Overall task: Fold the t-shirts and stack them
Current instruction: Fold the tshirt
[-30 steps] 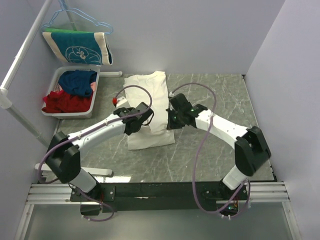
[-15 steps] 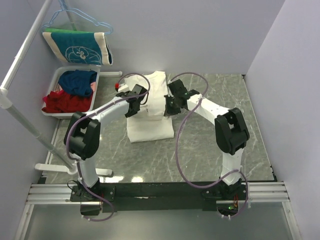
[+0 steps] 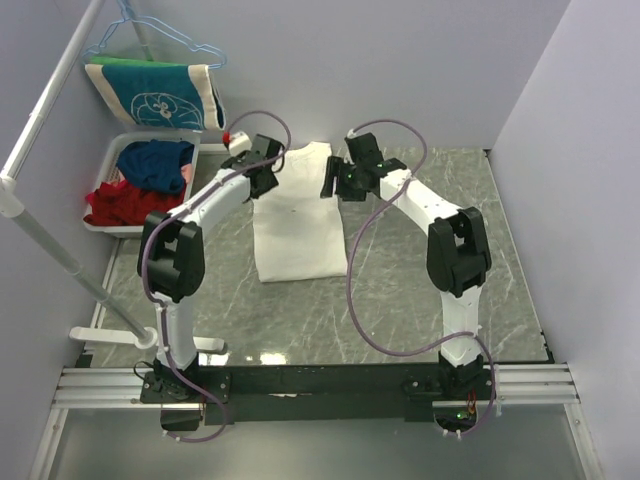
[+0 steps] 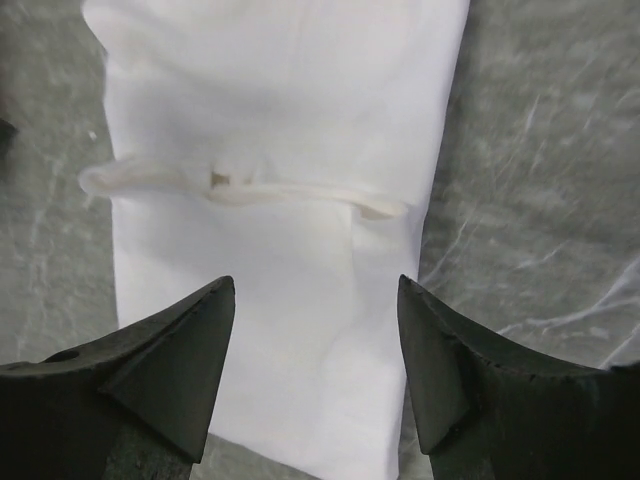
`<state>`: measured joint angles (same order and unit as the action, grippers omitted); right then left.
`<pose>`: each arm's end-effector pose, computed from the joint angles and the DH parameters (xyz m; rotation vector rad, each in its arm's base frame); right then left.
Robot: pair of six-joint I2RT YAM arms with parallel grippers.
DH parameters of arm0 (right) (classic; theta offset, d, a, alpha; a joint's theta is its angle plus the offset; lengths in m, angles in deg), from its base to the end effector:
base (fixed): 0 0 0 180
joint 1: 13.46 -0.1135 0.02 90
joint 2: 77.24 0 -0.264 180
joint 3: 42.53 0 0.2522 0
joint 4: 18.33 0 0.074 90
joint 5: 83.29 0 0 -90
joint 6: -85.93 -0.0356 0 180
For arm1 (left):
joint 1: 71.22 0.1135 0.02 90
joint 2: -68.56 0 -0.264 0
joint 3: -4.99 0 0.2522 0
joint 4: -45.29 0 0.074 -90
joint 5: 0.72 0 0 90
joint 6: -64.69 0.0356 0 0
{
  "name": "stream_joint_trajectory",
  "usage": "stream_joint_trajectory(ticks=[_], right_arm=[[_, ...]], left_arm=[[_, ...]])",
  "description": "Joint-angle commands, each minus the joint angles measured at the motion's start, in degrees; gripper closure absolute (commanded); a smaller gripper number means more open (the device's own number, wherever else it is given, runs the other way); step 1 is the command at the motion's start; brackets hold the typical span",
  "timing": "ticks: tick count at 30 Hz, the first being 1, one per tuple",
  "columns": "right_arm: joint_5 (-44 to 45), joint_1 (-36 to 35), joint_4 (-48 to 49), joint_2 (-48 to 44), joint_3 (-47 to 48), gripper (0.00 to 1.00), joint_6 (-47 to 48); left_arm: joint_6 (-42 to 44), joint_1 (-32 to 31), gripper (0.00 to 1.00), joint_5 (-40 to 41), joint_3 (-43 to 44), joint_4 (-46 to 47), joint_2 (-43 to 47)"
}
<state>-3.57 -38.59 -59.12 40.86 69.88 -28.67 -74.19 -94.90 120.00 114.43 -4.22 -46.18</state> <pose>0.4232 0.2055 0.2423 -0.0995 2.4550 0.6125 0.4120 -0.1608 0.2445 -0.7101 2.2414 0.0791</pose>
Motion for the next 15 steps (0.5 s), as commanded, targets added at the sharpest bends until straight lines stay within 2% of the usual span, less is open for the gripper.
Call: stream_joint_trajectory(ticks=[1,5,9,13,15], right_arm=[[1.7,0.6,1.0,-0.9,5.4,0.27,-0.2],[3.2,0.6,2.4,-5.7,-1.0,0.27,0.0],[2.8,0.3,-1.8,-9.2,-6.8,0.27,0.3],[0.4,0.1,2.8,-18.7,-22.3,0.28,-1.2],[-0.6,0.0,4.9,-21.5,-26.6,0.29,-1.9]], left_arm=[[3.0,0.9,0.39,0.9,5.8,3.4,1.4],[4.3,0.7,0.4,-2.5,-0.5,5.1,6.3],[4.4,0.2,0.38,-8.2,-9.1,4.1,11.2],[2.1,-0.3,0.36,-14.2,-23.0,5.5,20.5],[0.5,-0.2,0.35,-16.6,-27.4,7.7,24.1]])
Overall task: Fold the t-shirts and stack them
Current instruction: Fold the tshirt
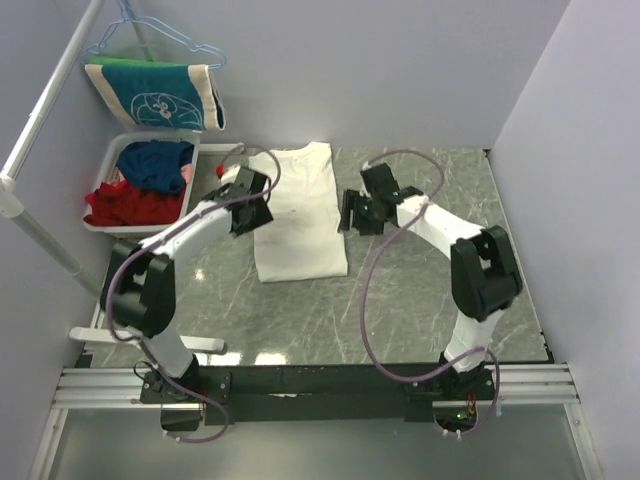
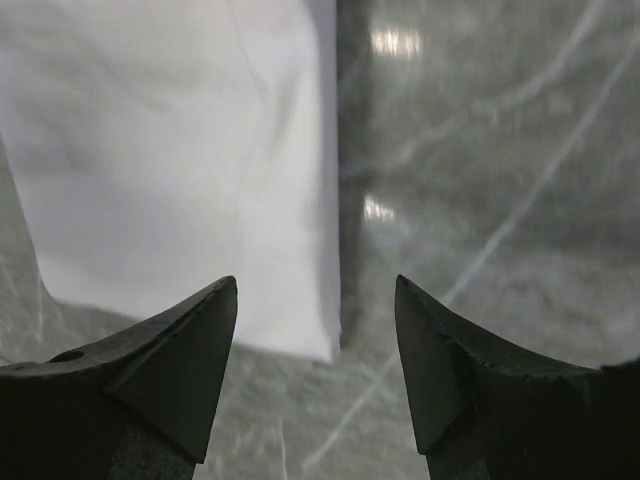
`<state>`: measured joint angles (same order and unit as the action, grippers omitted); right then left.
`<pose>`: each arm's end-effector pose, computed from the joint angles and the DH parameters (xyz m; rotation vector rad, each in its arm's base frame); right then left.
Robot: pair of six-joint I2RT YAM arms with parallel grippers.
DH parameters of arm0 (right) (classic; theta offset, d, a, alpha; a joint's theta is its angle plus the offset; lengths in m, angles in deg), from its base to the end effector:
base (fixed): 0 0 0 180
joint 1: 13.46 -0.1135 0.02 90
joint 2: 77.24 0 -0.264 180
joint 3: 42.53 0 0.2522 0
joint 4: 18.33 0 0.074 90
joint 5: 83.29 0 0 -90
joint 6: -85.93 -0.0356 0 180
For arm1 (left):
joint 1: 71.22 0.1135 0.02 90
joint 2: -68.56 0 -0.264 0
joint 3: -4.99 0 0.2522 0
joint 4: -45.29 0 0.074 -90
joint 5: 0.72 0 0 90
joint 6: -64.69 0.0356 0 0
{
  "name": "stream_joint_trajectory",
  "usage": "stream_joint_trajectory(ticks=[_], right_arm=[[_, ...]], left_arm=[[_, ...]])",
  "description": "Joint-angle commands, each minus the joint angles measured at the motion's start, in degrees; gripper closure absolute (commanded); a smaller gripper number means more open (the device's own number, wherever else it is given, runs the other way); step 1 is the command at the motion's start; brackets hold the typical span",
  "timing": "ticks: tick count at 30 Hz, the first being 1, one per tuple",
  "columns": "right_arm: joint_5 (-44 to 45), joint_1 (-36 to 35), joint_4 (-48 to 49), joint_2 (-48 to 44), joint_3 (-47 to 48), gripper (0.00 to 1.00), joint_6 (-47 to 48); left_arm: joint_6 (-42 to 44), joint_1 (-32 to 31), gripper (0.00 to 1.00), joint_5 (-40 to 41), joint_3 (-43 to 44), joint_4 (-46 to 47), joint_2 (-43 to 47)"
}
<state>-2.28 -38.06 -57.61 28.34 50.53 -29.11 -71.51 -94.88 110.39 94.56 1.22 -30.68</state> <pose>0.3656 0.1735 0.2273 -0.0595 2.5454 0.5516 0.3481 -0.1385 0.2453 -0.6176 2.3440 -0.0840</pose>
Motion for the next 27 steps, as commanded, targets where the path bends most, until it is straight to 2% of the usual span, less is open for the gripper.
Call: stream_joint_trajectory(ticks=[1,5,8,13,27], right_arm=[[-2.3,-0.4,4.1,-11.0,-10.5,0.3,-1.6],[-4.6,-0.6,6.8,-14.8,-17.0,0.32,-1.7],[-7.3,-0.5,9.4,-16.2,-20.8,0.32,-2.5],[-10.2,-0.5,12.9,-16.1,-23.7,0.34,-3.6],[-14.9,-0.7,16.7,-10.9,-26.7,0.37,-4.9]], left_arm=[[-2.5,-0.2,0.35,-8.7,-9.3,3.1,11.8],[-4.3,0.0,0.32,-15.6,-16.6,5.1,16.4],[-5.5,0.0,0.32,-17.4,-19.8,5.3,17.3],[-7.9,0.7,0.36,-21.6,-24.8,7.9,15.5],[-9.5,2.7,0.39,-24.4,-30.9,12.3,14.9]])
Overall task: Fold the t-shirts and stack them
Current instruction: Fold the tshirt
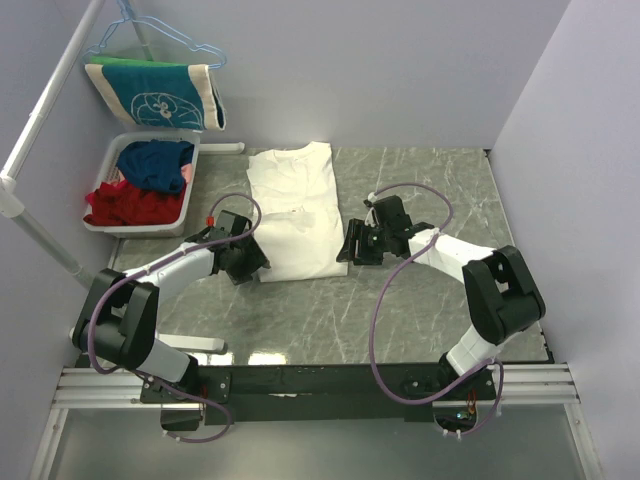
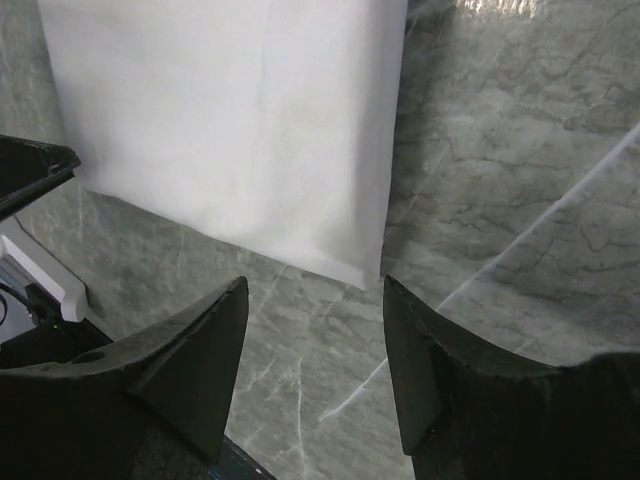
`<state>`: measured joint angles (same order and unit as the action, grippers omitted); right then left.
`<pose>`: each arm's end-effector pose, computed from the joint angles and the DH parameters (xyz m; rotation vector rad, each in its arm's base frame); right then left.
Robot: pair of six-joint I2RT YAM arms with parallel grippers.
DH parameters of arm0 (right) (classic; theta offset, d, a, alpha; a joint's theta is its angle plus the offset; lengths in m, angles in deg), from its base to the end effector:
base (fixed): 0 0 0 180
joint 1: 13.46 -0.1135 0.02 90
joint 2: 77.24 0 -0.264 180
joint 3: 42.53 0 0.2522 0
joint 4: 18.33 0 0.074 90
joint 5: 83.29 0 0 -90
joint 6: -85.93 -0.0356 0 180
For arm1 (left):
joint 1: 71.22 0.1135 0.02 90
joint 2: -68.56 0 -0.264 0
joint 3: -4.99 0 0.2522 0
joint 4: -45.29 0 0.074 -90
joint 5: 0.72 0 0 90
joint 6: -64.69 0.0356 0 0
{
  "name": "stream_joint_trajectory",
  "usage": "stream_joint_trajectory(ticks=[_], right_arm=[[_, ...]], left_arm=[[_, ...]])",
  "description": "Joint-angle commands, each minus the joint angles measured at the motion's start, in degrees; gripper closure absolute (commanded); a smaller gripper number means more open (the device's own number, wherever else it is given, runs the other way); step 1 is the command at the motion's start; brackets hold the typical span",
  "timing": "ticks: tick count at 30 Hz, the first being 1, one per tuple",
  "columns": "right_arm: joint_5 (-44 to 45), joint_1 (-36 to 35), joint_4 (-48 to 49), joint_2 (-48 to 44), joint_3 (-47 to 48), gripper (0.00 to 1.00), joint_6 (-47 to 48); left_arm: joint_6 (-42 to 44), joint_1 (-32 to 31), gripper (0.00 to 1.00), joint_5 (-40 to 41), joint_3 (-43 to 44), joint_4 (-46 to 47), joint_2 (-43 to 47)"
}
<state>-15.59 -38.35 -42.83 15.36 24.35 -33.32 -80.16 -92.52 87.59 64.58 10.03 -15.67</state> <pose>0.2915 0.1501 0.1856 -0.0850 2.5642 0.8705 0.2583 -0.1018 0.1762 -0.7706 2.5935 -0.4800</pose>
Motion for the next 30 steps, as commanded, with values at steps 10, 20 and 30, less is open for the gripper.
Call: stream_joint_trajectory(ticks=[10,20,30], right_arm=[[-1.7,-1.1,4.3,4.6,-2.4,0.41,-0.9],[-3.1,-1.3,6.5,9.2,-0.5,0.48,-0.7],[-2.9,-1.7,5.2,8.6,-1.0,1.0,-0.7]], left_arm=[[-1.0,0.6,0.43,-2.7,-1.8,6.1,-2.0],[-0.7,0.6,0.49,-3.3,-1.5,6.7,-4.2],[-0.3,0.6,0.99,-3.8,-2.4,6.4,-4.3]])
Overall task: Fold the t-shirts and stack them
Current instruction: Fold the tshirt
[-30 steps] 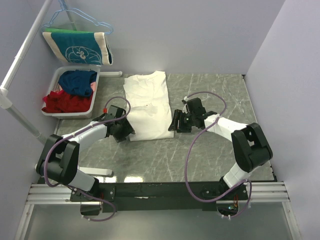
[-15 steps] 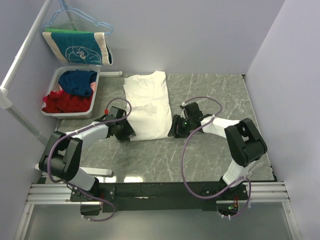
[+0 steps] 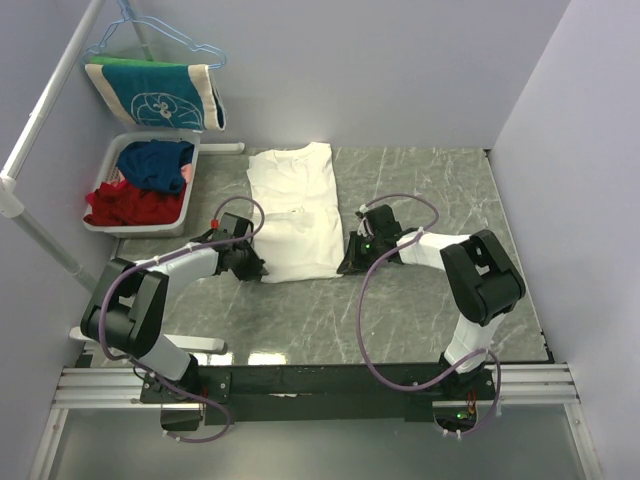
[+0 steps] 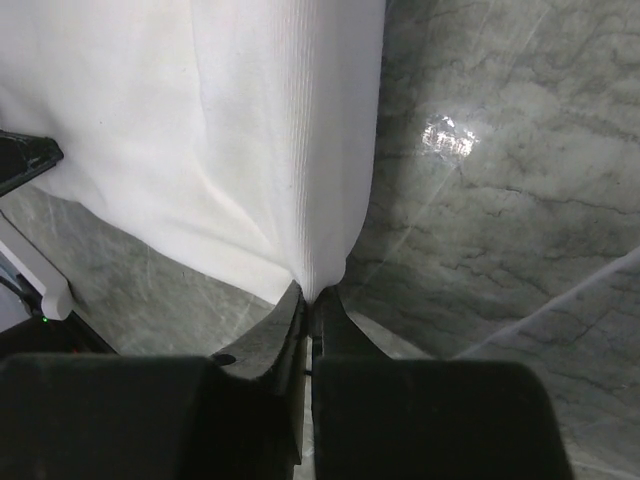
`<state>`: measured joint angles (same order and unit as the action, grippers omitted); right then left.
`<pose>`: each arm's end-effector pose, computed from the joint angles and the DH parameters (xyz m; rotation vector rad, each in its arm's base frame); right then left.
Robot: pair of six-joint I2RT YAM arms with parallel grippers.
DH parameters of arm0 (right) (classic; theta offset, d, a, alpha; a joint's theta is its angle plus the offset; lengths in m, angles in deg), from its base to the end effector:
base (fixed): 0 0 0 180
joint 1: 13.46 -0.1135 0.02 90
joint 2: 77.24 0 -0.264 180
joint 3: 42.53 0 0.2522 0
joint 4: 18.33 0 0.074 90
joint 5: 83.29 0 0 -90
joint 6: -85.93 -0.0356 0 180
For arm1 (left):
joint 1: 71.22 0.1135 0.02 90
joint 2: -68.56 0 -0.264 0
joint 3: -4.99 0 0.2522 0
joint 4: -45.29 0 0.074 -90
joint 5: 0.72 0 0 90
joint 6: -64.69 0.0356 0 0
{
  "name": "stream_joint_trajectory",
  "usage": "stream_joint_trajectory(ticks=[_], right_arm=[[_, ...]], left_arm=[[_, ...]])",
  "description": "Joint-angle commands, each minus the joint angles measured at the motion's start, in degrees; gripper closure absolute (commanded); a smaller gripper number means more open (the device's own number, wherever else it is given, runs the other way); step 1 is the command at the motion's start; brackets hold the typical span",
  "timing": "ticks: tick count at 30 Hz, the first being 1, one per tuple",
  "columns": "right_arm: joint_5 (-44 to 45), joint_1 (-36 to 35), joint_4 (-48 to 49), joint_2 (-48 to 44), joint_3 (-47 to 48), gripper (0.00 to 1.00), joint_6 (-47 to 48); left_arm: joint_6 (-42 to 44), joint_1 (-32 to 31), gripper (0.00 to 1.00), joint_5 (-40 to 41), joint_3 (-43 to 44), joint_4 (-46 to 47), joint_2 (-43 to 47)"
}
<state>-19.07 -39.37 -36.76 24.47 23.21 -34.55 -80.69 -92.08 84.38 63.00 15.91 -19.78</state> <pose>0.2985 0.1622 0.1376 -0.0888 2.6540 0.9359 0.2655 -0.1044 0.1555 -0.7785 2.6120 -0.5471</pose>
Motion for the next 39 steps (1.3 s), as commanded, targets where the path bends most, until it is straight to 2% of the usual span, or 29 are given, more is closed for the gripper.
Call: stream_joint_trajectory(ticks=[1,7,14,19,29,39], right_arm=[[0.6,-0.6,-1.0,-0.8,-0.3,1.0,0.5],[0.2,-2.0,-1.9,-4.9,-4.1,1.0,0.0],[0.6,-7.0,-2.3,-14.2,-10.9,1.0,-2.1],[2.2,-11.4,-3.5,-21.4,-16.3,1.0,-5.0],[5.3,-18.1,-7.7,-42.6,-26.1,1.0,-12.3],[9.4,-23.4,-12.5,-54.2,-28.8,1.0,-18.3]], left_arm=[[0.2,0.1,0.99,-0.5,-1.1,0.4,-0.1],[-0.8,0.0,0.99,0.0,-3.9,-1.9,4.2],[-4.1,-3.0,0.99,1.8,-8.8,-6.7,14.9],[-9.6,-8.7,0.99,4.7,-11.5,-11.1,22.2],[-20.4,-19.8,0.99,9.9,-15.2,-23.1,39.7],[-25.0,-28.3,0.99,14.9,-10.5,-29.8,41.8]])
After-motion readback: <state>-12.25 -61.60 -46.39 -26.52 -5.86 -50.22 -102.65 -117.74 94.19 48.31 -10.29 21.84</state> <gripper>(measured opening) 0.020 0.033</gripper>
